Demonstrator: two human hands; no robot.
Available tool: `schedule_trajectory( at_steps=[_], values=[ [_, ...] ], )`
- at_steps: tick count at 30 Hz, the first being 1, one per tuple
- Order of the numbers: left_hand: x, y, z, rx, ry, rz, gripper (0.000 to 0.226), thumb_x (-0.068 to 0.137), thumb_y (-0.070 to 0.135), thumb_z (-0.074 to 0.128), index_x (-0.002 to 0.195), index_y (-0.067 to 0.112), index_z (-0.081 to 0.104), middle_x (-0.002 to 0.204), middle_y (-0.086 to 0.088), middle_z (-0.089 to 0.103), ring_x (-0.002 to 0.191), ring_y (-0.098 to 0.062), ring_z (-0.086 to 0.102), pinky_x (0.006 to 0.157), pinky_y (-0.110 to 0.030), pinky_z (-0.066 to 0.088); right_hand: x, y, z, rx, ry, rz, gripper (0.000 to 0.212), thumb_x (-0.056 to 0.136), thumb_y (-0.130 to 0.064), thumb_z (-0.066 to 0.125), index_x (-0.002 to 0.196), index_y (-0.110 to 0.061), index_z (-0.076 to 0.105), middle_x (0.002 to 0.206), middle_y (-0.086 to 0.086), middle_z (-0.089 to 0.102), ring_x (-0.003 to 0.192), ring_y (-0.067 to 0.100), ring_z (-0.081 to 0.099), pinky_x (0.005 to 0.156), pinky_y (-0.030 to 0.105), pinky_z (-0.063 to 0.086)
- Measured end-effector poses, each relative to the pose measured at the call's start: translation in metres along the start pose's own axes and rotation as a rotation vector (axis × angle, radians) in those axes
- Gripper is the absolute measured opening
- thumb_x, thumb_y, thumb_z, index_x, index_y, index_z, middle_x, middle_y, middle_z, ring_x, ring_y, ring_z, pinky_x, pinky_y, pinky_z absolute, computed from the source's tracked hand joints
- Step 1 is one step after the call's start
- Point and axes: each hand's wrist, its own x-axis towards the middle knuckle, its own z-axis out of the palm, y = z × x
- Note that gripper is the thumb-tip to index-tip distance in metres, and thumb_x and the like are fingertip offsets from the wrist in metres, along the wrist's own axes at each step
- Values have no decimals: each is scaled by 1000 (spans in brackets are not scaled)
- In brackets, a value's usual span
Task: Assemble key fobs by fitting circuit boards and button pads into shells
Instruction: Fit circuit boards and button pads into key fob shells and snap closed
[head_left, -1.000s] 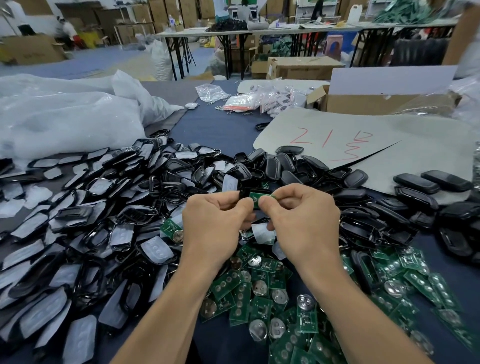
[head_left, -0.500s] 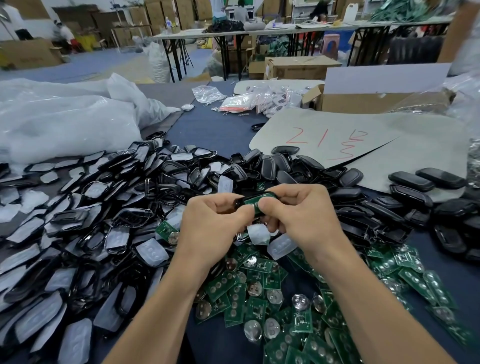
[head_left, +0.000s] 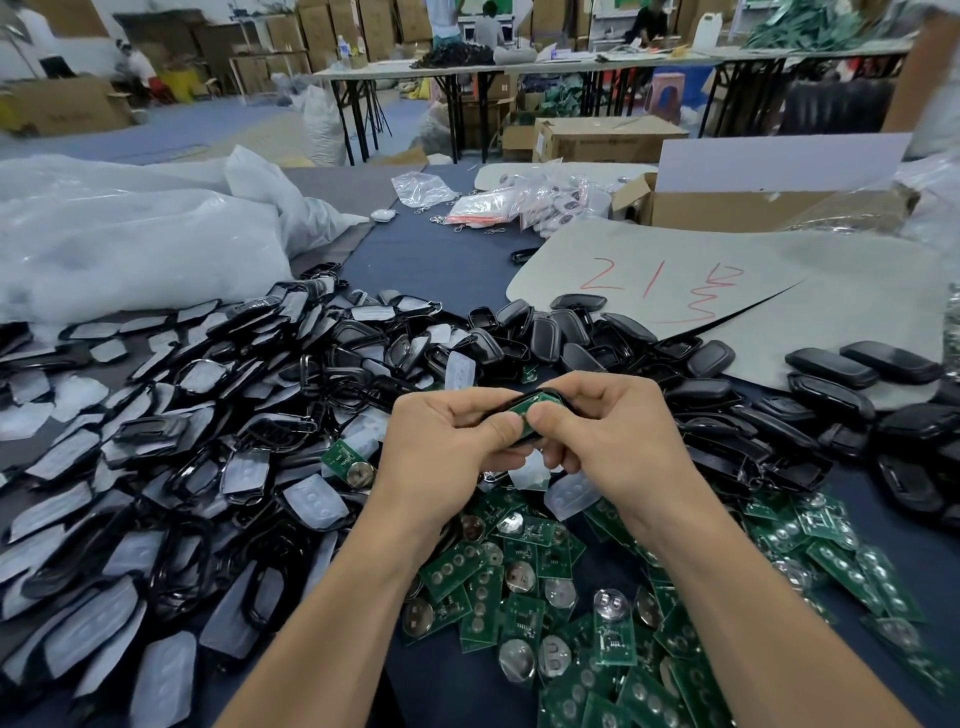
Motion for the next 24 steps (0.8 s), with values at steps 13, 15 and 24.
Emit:
schedule_trajectory(
  at_steps=[13, 15, 24],
  values=[
    [2, -6, 4, -83, 214, 25, 29, 85, -5, 79, 87, 24, 81, 81, -5, 81, 71, -24, 80, 61, -21, 61, -1, -3, 1, -163, 254, -98, 26, 81, -4, 79, 94, -28, 80, 81, -14, 78, 73, 1, 73, 72, 19, 58],
    [3, -6, 4, -79, 251, 38, 30, 84, -3, 81, 85, 26, 81, 81, -4, 81, 71, -25, 79, 61, -21, 61, -3, -6, 0, -260, 342, -184, 24, 80, -7, 80, 87, -30, 79, 78, -20, 75, 74, 0, 72, 72, 18, 58],
    [1, -9, 5, -38, 288, 92, 25, 78, 1, 87, 89, 23, 83, 81, -2, 81, 71, -21, 79, 62, -23, 62, -7, -4, 13, -378, 383, -188, 12, 82, -22, 83, 90, -30, 82, 76, -22, 74, 73, 2, 70, 77, 36, 60]
  ],
)
